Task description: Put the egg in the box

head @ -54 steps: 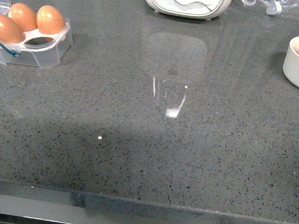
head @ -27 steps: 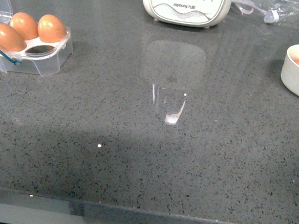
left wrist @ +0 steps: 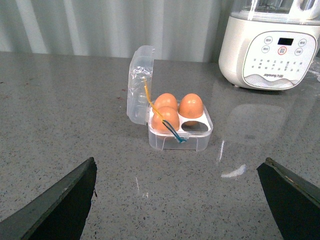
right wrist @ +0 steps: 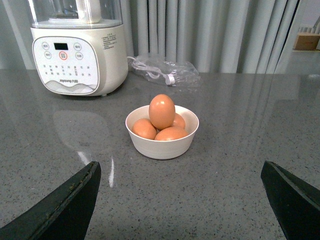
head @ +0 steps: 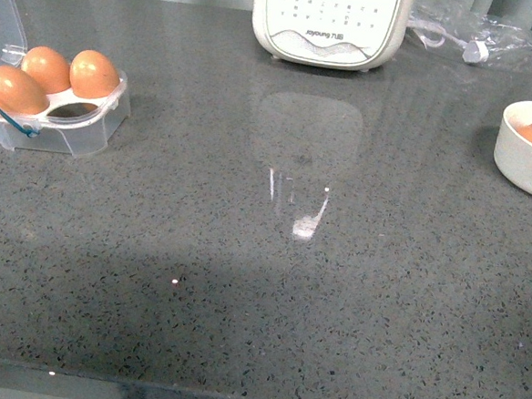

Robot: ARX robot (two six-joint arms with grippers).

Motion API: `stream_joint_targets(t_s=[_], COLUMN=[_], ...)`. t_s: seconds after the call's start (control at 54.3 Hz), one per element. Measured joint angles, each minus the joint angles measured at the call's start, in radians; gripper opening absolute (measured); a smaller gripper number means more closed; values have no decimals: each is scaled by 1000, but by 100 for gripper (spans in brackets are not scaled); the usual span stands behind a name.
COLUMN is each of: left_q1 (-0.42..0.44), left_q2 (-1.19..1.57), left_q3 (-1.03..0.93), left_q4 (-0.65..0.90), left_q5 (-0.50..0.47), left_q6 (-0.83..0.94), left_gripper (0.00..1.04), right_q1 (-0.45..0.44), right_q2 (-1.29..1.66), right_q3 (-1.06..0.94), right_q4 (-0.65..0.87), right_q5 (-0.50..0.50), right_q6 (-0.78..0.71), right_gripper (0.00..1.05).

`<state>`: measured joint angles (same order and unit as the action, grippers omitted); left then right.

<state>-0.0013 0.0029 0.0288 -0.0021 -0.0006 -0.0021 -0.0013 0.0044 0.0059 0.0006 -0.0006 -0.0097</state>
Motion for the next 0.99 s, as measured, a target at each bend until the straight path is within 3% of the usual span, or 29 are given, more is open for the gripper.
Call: stream_joint_targets(t_s=[0.258, 0.331, 0.387, 0.571, 0.755, 0.865, 0.994], left_q1=[0, 0, 0, 0, 0, 0, 0], left_q2=[0, 0, 0, 0, 0, 0, 0], left_q3=[0, 0, 0, 0, 0, 0, 0], left_q4=[0, 0, 0, 0, 0, 0, 0], left_q5=[0, 0, 0, 0, 0, 0, 0], left_q6=[0, 0, 0, 0, 0, 0, 0], left_gripper=[98, 98, 98, 98, 98, 98, 98], right_q1=[1, 71, 90, 34, -79, -106, -113], right_q2=[1, 83, 167, 366, 819, 1020, 1227], right_q3=[0, 52, 81, 154, 321, 432, 576], right_q4=[-2, -108, -83, 132, 520, 593, 555], right_q5=[6, 220, 294, 232, 90, 49, 1], right_q6=[1, 87, 132, 126, 26, -14, -24], right_gripper=[97, 97, 97, 97, 97, 97, 97])
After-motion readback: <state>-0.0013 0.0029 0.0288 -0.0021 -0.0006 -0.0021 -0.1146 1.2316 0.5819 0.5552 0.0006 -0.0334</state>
